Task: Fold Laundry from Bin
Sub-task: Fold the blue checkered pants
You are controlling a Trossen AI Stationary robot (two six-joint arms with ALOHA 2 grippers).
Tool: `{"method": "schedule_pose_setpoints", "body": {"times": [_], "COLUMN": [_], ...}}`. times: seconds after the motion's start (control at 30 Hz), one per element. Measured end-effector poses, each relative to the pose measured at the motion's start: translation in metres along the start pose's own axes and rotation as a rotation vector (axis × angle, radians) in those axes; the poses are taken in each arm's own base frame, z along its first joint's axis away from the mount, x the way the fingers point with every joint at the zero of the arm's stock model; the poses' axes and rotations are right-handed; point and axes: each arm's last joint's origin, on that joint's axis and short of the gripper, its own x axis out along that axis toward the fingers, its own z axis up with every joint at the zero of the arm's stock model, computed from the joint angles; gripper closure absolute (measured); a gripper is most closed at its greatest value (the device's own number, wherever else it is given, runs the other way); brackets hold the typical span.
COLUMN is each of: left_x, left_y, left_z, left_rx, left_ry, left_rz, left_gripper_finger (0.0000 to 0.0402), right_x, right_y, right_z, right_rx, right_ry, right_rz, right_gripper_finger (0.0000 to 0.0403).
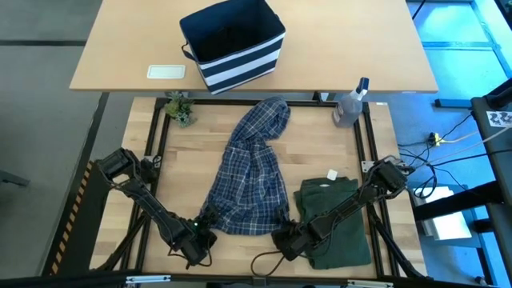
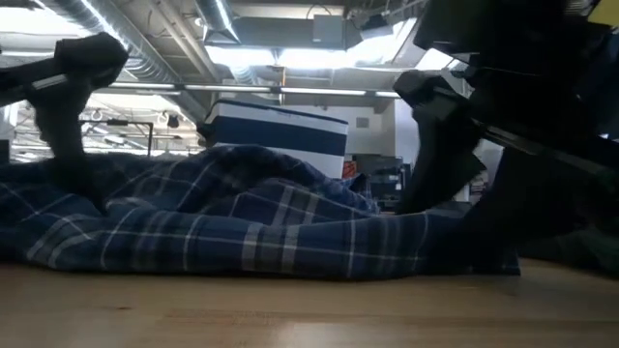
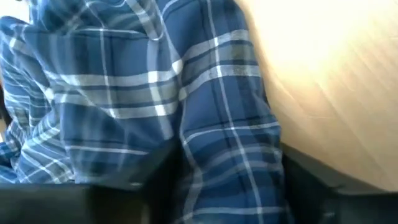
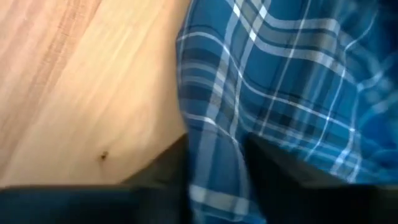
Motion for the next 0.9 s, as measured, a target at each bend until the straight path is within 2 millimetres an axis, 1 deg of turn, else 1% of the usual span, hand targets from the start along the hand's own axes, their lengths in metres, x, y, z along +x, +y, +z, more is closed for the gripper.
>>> {"method": "schedule_pose_setpoints", "body": {"times": [0.13,0.17,0.2,0.23,0.3,0.37,0.43,0.5,0.57,0.7,0.8,0.9], "left_x": [0.000,-0.001,-0.003,-0.005,-0.015,-0.030,-0.051,-0.077,-0.103,-0.145,-0.170,-0.194], "left_y": [-0.002,-0.003,-0.004,-0.005,-0.005,-0.004,-0.002,0.005,0.014,0.029,0.038,0.042], "left_z": [0.000,0.000,0.002,0.004,0.014,0.028,0.043,0.057,0.067,0.078,0.083,0.087], "left_rx": [-0.071,-0.083,-0.100,-0.119,-0.161,-0.188,-0.205,-0.227,-0.246,-0.305,-0.373,-0.400], "left_ry": [0.000,-0.003,-0.007,-0.014,-0.046,-0.105,-0.164,-0.208,-0.230,-0.275,-0.320,-0.385], "left_rz": [0.001,-0.021,-0.047,-0.068,-0.098,-0.125,-0.142,-0.135,-0.105,-0.099,-0.134,-0.135], "left_gripper_finger": [0.0321,0.0356,0.0377,0.0386,0.0391,0.0395,0.0396,0.0397,0.0398,0.0399,0.0399,0.0399], "right_x": [-0.001,-0.003,-0.005,-0.008,-0.017,-0.034,-0.057,-0.080,-0.102,-0.143,-0.166,-0.189], "right_y": [0.000,-0.001,0.000,0.001,0.003,0.007,0.011,0.013,0.014,0.009,0.007,0.006], "right_z": [0.003,0.006,0.009,0.013,0.023,0.038,0.054,0.067,0.078,0.095,0.101,0.106], "right_rx": [0.082,0.094,0.106,0.118,0.125,0.122,0.112,0.108,0.106,0.128,0.149,0.149], "right_ry": [0.004,0.014,0.020,0.025,0.027,0.010,-0.010,-0.024,-0.046,-0.082,-0.098,-0.141], "right_rz": [0.031,0.041,0.055,0.068,0.091,0.121,0.140,0.131,0.115,0.082,0.083,0.046], "right_gripper_finger": [0.0367,0.0383,0.0389,0.0387,0.0384,0.0393,0.0396,0.0394,0.0397,0.0398,0.0399,0.0400]}}
